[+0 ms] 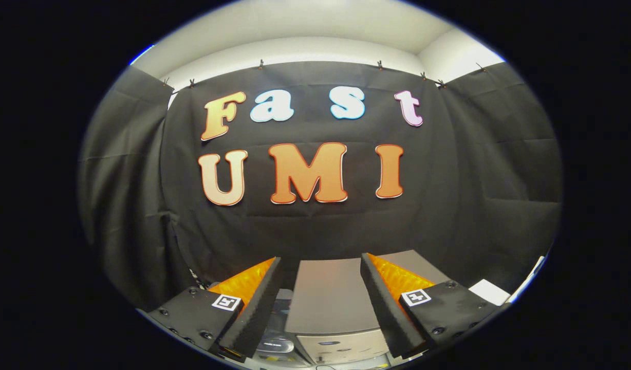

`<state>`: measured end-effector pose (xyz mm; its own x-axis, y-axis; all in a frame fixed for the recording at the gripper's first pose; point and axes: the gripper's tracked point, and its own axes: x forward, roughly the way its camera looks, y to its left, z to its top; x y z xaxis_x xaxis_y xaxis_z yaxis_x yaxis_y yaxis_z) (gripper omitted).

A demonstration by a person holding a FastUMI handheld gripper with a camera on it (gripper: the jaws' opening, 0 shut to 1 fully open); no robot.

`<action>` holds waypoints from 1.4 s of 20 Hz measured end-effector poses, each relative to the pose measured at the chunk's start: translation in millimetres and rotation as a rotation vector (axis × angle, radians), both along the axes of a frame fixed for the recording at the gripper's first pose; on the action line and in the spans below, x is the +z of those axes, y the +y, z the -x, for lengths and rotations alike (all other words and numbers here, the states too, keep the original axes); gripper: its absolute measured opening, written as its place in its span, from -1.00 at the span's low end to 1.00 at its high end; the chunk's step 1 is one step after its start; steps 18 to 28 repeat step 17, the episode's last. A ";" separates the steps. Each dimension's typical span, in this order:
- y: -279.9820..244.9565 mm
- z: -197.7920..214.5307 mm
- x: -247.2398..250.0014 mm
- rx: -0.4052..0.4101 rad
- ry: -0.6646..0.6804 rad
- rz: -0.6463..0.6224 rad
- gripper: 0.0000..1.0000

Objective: Put the clothes into the washing machine and then close the washing machine lid.

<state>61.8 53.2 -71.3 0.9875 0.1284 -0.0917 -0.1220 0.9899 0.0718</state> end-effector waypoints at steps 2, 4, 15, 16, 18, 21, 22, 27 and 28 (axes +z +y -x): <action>-23.4 -4.0 2.0 0.000 -0.006 -0.003 0.95; -46.8 -11.1 -2.3 -0.001 -0.011 -0.008 0.95; -105.1 -37.0 5.4 0.002 -0.039 -0.037 0.95; -108.6 -37.0 5.0 -0.001 -0.039 -0.041 0.95; -112.7 -38.1 3.5 -0.010 -0.037 -0.040 0.95; -112.7 -38.1 3.5 -0.010 -0.037 -0.040 0.95; -112.7 -38.1 3.5 -0.010 -0.037 -0.040 0.95; -112.7 -38.1 3.5 -0.010 -0.037 -0.040 0.95; -112.7 -38.1 3.5 -0.010 -0.037 -0.040 0.95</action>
